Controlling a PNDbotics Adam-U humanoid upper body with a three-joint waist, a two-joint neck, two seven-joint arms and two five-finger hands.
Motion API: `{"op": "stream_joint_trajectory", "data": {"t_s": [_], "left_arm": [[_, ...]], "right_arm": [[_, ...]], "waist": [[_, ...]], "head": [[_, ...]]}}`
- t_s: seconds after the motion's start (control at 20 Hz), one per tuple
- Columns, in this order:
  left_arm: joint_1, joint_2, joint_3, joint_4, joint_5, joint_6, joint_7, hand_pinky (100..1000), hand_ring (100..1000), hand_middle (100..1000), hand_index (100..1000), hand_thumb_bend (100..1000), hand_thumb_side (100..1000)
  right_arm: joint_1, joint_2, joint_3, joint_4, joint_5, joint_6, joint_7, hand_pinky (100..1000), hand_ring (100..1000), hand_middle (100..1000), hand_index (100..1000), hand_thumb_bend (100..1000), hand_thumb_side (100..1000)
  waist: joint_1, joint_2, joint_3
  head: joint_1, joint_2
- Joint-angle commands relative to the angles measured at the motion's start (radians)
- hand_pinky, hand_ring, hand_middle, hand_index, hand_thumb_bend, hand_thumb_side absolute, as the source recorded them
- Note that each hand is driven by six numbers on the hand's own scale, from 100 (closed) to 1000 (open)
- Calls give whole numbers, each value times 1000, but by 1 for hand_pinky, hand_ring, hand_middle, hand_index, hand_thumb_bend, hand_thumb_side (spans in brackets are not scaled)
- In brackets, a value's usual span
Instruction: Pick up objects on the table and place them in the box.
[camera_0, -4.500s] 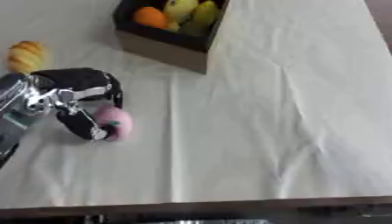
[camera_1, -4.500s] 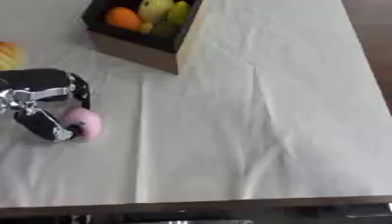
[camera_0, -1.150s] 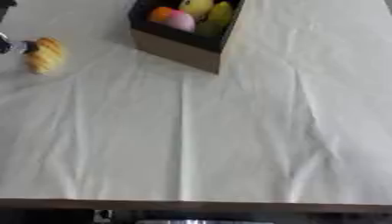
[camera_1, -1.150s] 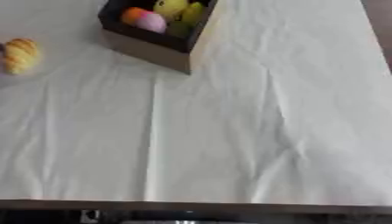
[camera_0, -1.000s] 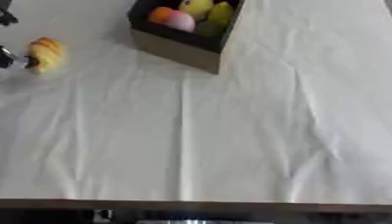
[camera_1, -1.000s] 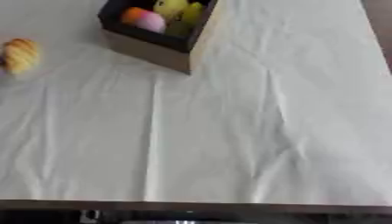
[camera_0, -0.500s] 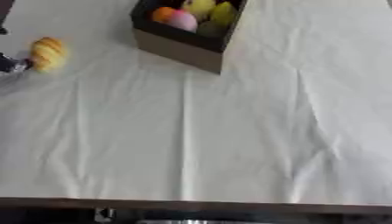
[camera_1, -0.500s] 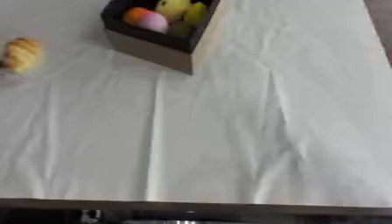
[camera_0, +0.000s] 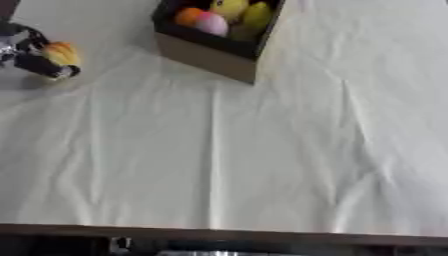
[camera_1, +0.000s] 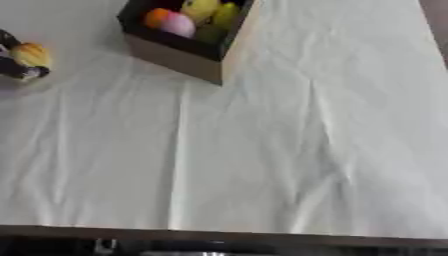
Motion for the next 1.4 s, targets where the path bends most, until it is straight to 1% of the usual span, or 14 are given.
{"op": "stream_joint_trajectory", "data": {"t_s": [0.05, 0.2, 0.4, 0.5, 0.75, 1.05, 1.15, 1.2, 1.25, 1.3, 1.35, 1.4], "left_arm": [[-17, 23, 11, -14, -54, 12, 17, 842, 894, 823, 868, 523, 424], [-8, 31, 37, -51, -78, 14, 13, 835, 888, 817, 871, 511, 438], [15, 54, 48, -122, -50, 17, 2, 830, 884, 811, 873, 513, 447], [26, 65, 45, -137, -41, 27, -11, 829, 883, 808, 854, 518, 440], [39, 66, 46, -118, -62, 50, -28, 831, 883, 808, 852, 520, 422], [32, 43, 47, -72, -84, 50, -25, 825, 880, 803, 837, 503, 417], [28, 35, 47, -58, -94, 45, -26, 821, 877, 801, 815, 473, 398], [27, 31, 47, -53, -95, 42, -28, 816, 874, 794, 776, 439, 354], [26, 28, 46, -50, -96, 38, -31, 814, 873, 793, 771, 434, 345], [26, 26, 46, -48, -95, 34, -35, 805, 865, 776, 730, 380, 223], [27, 25, 45, -49, -93, 31, -39, 798, 857, 770, 720, 356, 185], [27, 26, 46, -53, -91, 31, -40, 788, 840, 754, 689, 304, 110]], "right_arm": [[-7, -25, -13, -15, -4, 4, -1, 828, 713, 660, 777, 100, 652], [-4, -23, -14, -15, -5, 7, -2, 828, 712, 660, 777, 100, 656], [-3, -23, -15, -15, -6, 8, -3, 828, 713, 660, 777, 100, 655], [-3, -23, -14, -15, -6, 7, -2, 828, 713, 660, 777, 100, 655], [-3, -21, -14, -15, -7, 6, -2, 828, 713, 660, 778, 100, 656], [-1, -18, -15, -15, -9, 6, -3, 829, 713, 659, 778, 100, 658], [-1, -17, -16, -15, -10, 7, -4, 829, 713, 659, 778, 100, 660], [0, -17, -16, -15, -10, 7, -4, 829, 713, 659, 778, 100, 661], [0, -16, -16, -15, -11, 7, -5, 829, 713, 659, 778, 100, 661], [0, -16, -16, -15, -11, 6, -5, 829, 713, 659, 778, 100, 662], [0, -16, -16, -15, -12, 6, -6, 829, 713, 659, 778, 100, 664], [0, -15, -16, -15, -12, 7, -6, 829, 713, 658, 778, 100, 666]], "waist": [[7, -28, 0], [8, -27, 2], [7, -27, 5], [7, -28, 7], [5, -28, 7], [0, -27, 4], [0, -27, 3], [0, -27, 3], [0, -27, 3], [0, -27, 3], [0, -27, 3], [0, -27, 3]], "head": [[4, 4], [1, 4], [0, 4], [1, 4], [4, 4], [8, 4], [9, 4], [9, 4], [9, 4], [9, 4], [9, 4], [9, 4]]}}
